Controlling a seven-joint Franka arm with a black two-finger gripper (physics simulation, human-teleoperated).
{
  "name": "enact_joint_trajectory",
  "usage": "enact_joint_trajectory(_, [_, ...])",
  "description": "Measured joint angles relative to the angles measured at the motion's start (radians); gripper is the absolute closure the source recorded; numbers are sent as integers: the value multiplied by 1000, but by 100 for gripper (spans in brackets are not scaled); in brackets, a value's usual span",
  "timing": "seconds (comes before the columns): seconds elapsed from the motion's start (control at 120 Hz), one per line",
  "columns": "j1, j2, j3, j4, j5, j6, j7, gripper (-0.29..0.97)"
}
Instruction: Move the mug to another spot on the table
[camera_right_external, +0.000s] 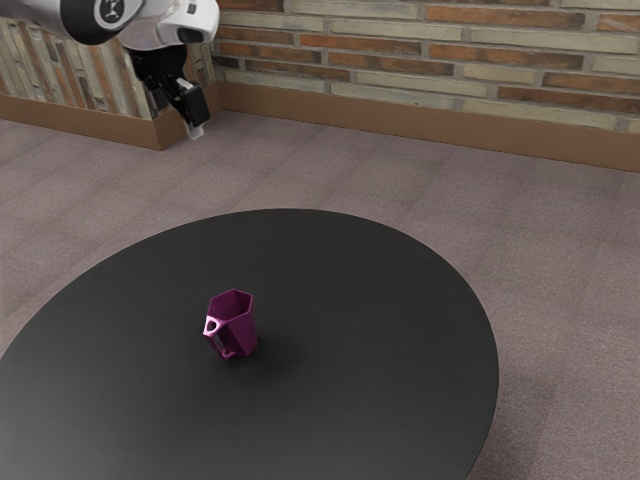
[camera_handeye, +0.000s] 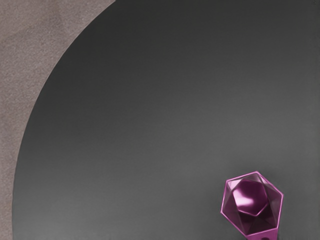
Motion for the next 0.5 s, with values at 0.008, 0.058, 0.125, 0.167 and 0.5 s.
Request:
enact_joint_trajectory(0.008, [-1, 0, 0, 0, 0, 0, 0, 0])
enact_joint_trajectory(0.058, [-3, 0, 0, 0, 0, -1, 0, 0])
enact_joint_trajectory(0.125, [-5, 0, 0, 0, 0, -2, -1, 0])
enact_joint_trajectory(0.167, [-5, 0, -1, 0, 0, -2, -1, 0])
enact_joint_trajectory(0.5, [5, 0, -1, 0, 0, -3, -2, 0])
